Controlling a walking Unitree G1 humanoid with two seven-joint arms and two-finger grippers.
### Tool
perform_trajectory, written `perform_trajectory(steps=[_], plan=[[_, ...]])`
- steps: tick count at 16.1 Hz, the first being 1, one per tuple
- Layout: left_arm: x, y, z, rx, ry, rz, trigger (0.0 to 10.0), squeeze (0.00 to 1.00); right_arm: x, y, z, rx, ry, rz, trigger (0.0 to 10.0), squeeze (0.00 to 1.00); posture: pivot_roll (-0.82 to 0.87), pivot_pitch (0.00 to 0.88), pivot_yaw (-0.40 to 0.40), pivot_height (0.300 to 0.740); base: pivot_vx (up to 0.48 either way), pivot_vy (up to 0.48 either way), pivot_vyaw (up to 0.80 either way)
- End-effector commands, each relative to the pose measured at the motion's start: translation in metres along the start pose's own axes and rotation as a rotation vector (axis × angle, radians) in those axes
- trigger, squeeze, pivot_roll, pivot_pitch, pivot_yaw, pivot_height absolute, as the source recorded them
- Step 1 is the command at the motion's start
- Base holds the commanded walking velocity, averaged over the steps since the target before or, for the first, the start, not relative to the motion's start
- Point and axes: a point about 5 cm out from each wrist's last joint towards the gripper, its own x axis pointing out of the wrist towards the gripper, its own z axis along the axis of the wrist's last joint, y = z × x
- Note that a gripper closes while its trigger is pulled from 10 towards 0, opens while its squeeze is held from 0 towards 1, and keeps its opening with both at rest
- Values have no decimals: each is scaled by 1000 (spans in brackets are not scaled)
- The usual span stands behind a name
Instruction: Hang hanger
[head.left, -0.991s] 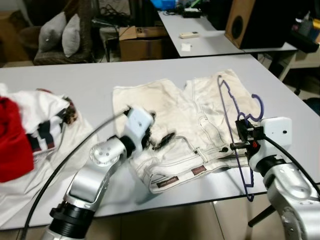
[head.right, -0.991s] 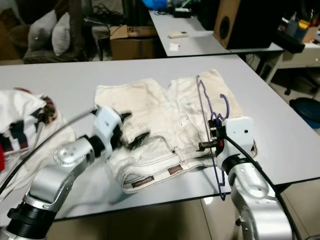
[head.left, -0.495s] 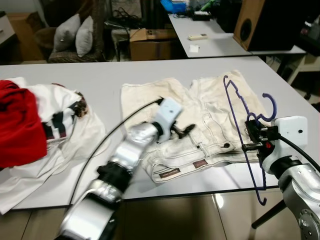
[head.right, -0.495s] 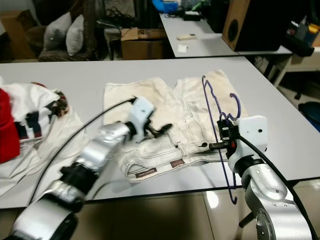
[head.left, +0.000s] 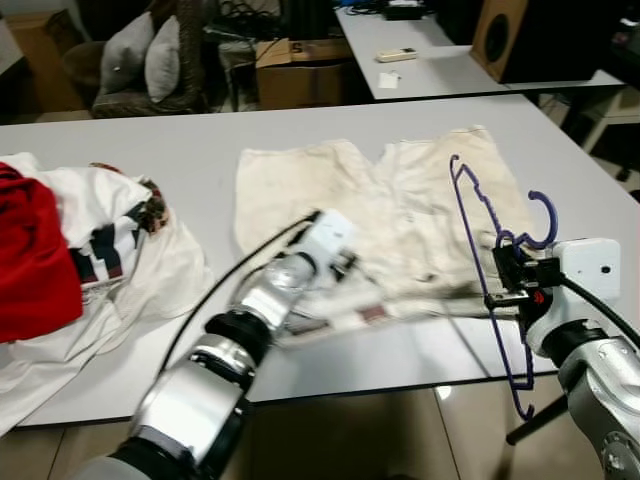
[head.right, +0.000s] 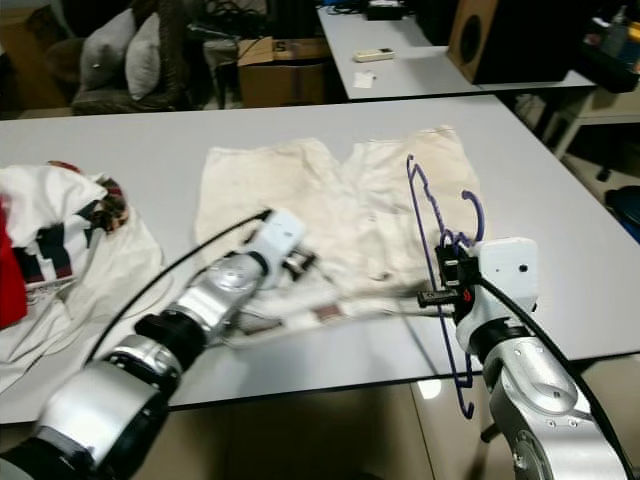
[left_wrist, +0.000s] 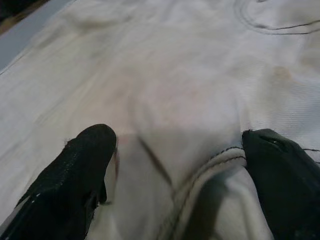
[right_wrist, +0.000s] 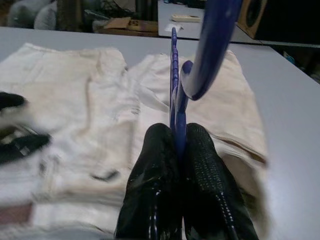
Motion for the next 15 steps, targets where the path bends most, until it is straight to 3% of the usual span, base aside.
perform_trajectory(steps=[1,3,4,5,6,7,8,11,13,15], plan=[[-8,26,-29,-56,124,134,10000,0,-1,0,2,3,-3,1,10000,0,-101,74,46,740,0,0,0],[-12,39,-35,-132,134,207,10000,0,1,0,2,2,-2,9,10000,0,-91,71,36,740,0,0,0],[-10,37,-29,-181,83,165,10000,0,2,-1,2,1,-4,13,10000,0,-87,68,32,740,0,0,0],[-8,33,-23,-204,46,122,10000,0,3,-1,2,1,-6,16,10000,0,-86,68,31,740,0,0,0],[-5,20,-11,-243,-30,-4,10000,0,3,-3,3,-10,-9,40,10000,0,-79,67,27,740,0,0,0],[-3,6,-5,-231,-55,-92,10000,0,1,-6,5,-21,-10,84,10000,0,-78,68,28,740,0,0,0],[-2,4,-5,-225,-54,-105,10000,0,1,-7,5,-25,-9,98,10000,0,-81,68,30,740,0,0,0],[2,-25,7,-266,-78,-209,10000,0,-24,-8,8,-121,56,350,10000,0,-94,72,43,740,0,0,0],[3,-42,14,-313,-100,-288,10000,0,-40,-14,6,-174,123,446,10000,0,-107,76,54,740,0,0,0],[6,-55,23,-376,-101,-286,10000,0,-70,-29,4,-233,257,556,10000,0,-127,87,67,740,0,0,0]])
